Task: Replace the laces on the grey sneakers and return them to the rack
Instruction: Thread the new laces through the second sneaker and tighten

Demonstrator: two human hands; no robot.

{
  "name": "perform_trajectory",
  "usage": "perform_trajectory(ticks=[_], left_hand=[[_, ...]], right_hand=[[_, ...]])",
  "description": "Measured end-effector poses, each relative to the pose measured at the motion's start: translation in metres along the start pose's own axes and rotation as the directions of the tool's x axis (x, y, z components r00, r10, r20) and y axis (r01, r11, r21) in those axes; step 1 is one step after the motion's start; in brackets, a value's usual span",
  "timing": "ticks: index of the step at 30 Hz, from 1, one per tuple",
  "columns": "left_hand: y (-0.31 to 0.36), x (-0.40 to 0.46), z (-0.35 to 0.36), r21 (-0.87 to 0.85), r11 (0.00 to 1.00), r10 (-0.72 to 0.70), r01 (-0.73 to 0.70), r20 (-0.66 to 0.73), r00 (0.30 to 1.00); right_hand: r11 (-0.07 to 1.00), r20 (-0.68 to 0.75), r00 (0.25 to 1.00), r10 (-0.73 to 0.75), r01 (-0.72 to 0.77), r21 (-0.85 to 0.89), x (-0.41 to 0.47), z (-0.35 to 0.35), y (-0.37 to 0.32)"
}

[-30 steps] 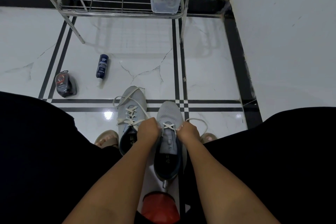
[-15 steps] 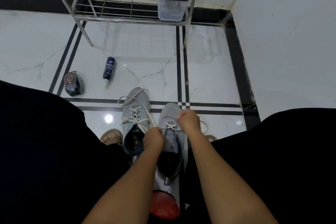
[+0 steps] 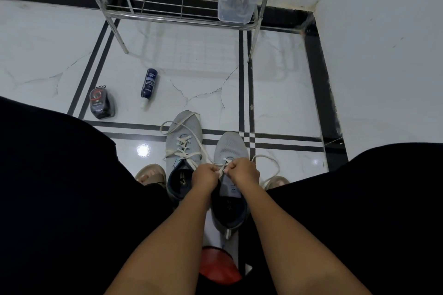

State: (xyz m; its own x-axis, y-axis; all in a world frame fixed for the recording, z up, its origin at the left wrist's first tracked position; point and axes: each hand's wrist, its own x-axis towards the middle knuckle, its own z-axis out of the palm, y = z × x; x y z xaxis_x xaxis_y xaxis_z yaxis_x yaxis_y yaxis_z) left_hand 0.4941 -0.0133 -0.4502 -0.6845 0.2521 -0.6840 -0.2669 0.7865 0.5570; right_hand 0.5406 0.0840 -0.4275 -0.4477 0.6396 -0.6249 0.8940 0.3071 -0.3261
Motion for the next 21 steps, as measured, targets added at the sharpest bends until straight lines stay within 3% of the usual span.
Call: perform_trajectory(ticks=[10, 14, 16, 19, 21], left_hand=[[0.005, -0.001, 0.003, 0.252, 0.956, 0.166, -0.149, -0.048, 0.985], [0.008, 0.003, 0.007, 0.345, 0.924, 0.194, -0.163, -0.055, 0.98], [0.007, 0.008, 0.009, 0.383, 0.911, 0.189, -0.157, -0.049, 0.981], [0.009, 0.006, 0.003, 0.242, 0.965, 0.133, -0.103, -0.112, 0.985], [0.017, 0.004, -0.018, -0.044, 0.998, 0.03, -0.046, -0.312, 0.949]], right_hand=[[0.987, -0.018, 0.995, -0.097, 0.098, 0.126, 0.005, 0.004, 0.008], [0.989, -0.08, 0.99, -0.114, 0.105, -0.107, 0.005, -0.015, 0.013], [0.962, 0.002, 0.999, -0.037, 0.036, -0.272, 0.001, -0.021, 0.017], [0.947, 0.058, 0.998, 0.014, 0.006, -0.32, 0.0, -0.018, 0.028], [0.957, 0.033, 0.999, 0.026, -0.016, -0.288, -0.002, -0.018, 0.029]])
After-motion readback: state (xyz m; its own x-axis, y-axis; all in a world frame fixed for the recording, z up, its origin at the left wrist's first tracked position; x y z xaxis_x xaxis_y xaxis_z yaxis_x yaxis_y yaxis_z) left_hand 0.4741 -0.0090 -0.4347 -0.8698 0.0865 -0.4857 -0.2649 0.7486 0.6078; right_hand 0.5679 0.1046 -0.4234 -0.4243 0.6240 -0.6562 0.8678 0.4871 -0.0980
